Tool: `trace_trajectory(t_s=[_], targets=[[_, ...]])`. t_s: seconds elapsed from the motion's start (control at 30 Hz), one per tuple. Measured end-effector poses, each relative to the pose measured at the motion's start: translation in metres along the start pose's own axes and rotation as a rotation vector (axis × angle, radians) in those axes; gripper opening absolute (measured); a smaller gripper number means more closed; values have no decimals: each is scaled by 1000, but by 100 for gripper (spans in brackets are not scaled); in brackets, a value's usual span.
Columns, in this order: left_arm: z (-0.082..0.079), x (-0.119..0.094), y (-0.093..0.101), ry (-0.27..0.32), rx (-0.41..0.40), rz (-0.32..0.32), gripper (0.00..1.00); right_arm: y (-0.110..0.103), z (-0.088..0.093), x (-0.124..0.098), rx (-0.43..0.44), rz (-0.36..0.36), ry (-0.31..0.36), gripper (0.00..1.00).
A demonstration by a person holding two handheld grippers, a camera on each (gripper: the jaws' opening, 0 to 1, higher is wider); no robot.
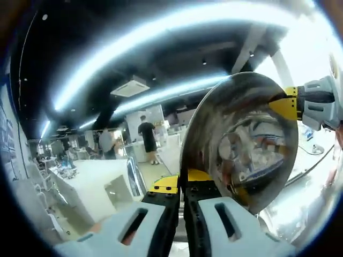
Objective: Pick up bowl with dirty water move over sink pour dirty water into sink return bowl to place
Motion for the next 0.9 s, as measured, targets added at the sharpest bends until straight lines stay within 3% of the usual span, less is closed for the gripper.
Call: trace_trajectory(t_s=[0.37,0.6,0.77,0.9], targets=[[-6,-5,-1,29,0,-4,0,5,-4,0,-9,13,17,0],[-3,-8,0,4,8,-6,0,4,-3,0,9,-3,3,0],[-2,-6,6,-65,22,26,0,4,6,0,90,-62,-74,0],[-2,-6,14,-121,24,78,0,3,21,-2,134,-119,-174,0]])
Point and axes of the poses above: the point that each gripper's makers call its tool centre point, and the gripper's own axes: x roughly forward along the fingers, y roughly to its right, z roughly out of its underside, the point moved 7 cm from there along -x, roughly backward along the fingers, and after that the axes turned 7 degrees about -y, right-handed, at the moved point
